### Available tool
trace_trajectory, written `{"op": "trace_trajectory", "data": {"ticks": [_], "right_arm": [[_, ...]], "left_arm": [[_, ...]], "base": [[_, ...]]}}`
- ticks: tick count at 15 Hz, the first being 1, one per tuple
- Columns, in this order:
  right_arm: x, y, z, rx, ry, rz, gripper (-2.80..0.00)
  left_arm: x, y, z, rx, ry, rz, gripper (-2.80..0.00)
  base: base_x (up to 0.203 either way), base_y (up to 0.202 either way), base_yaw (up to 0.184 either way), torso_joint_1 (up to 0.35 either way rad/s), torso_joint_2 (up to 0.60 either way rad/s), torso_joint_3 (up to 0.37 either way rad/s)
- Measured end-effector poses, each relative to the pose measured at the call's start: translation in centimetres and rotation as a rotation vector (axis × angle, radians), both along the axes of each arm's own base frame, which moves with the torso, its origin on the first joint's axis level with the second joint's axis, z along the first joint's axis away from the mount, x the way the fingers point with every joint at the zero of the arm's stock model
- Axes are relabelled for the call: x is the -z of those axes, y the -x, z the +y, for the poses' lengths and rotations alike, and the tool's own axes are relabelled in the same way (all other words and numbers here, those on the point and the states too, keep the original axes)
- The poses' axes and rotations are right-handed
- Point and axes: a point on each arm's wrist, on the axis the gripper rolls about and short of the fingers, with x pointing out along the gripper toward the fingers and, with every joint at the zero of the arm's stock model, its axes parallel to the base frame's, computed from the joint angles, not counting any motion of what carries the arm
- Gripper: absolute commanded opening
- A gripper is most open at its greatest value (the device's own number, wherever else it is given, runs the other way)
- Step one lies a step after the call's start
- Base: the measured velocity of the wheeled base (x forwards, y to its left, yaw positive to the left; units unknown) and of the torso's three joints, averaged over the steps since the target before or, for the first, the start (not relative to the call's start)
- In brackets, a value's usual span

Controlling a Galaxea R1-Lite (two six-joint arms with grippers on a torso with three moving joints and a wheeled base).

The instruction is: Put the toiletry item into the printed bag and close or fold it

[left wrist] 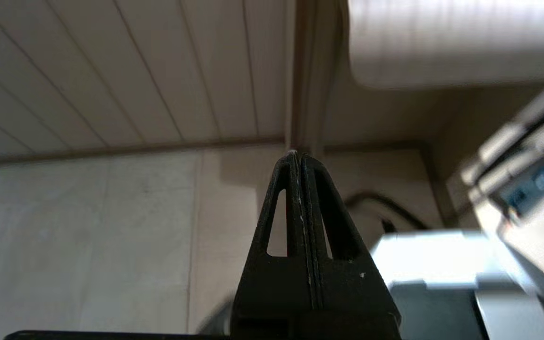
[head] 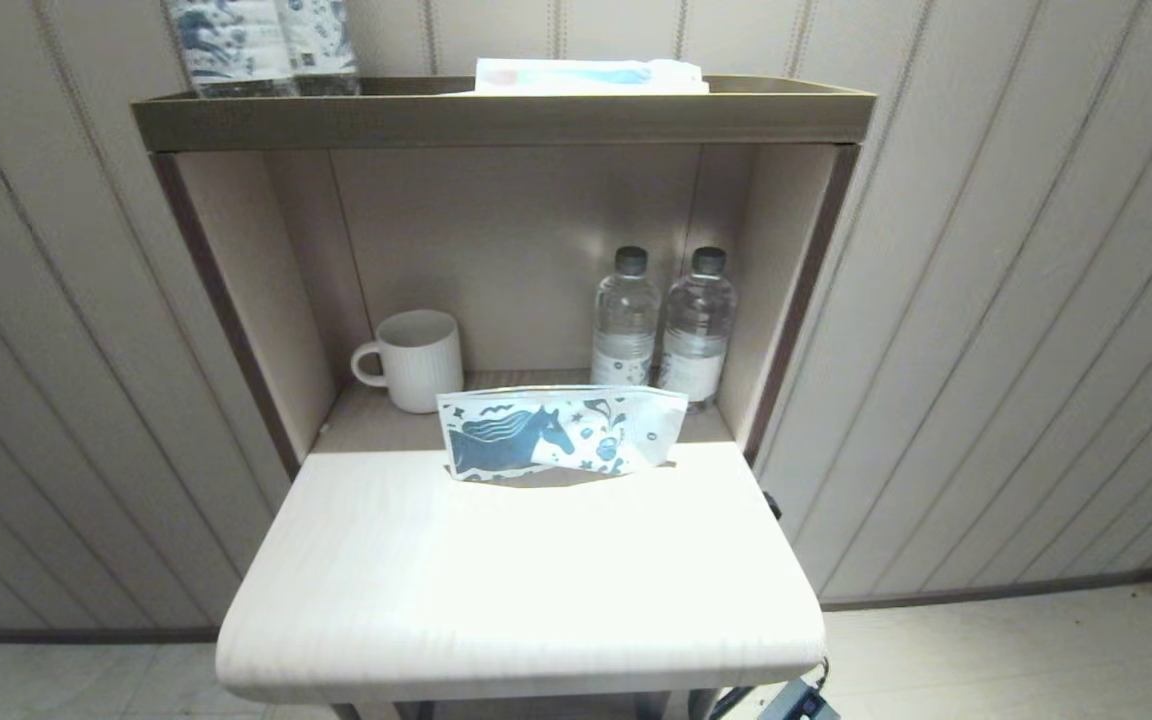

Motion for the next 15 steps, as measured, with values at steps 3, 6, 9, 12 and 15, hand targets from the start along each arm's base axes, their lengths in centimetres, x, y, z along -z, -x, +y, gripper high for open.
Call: {"op": "trace_trajectory", "data": {"ticks": [3,6,9,12,15], "right_arm": [[2.1,-0.8,0.2,0.021,-0.017,-0.188,-2.8],[2.1,-0.9,0.1,0.073,-0.015,-0.296,-2.8],[2.4,-0.8,-0.2,0.214,0.1,-0.284,-2.8],[3.0,-0.6,-0.3,0.249,0.234,-0.161,-2.8],[3.1,0.0,0.0,0.307,0.224,-0.148,-2.8]], "left_arm": [[1.8,-2.1,0.0,0.001,-0.065,-0.171,-2.8],[1.8,-2.5,0.0,0.009,-0.078,-0.241,-2.8],[1.9,-2.6,0.0,0.008,-0.075,-0.242,-2.8],[1.9,-2.6,0.0,0.01,-0.072,-0.243,-2.8],[1.9,-2.6,0.0,0.018,-0.072,-0.242,-2.8]], "base": [[0.0,0.0,0.0,0.0,0.0,0.0],[0.0,0.0,0.0,0.0,0.0,0.0],[0.0,0.0,0.0,0.0,0.0,0.0],[0.0,0.0,0.0,0.0,0.0,0.0],[0.0,0.0,0.0,0.0,0.0,0.0]]}}
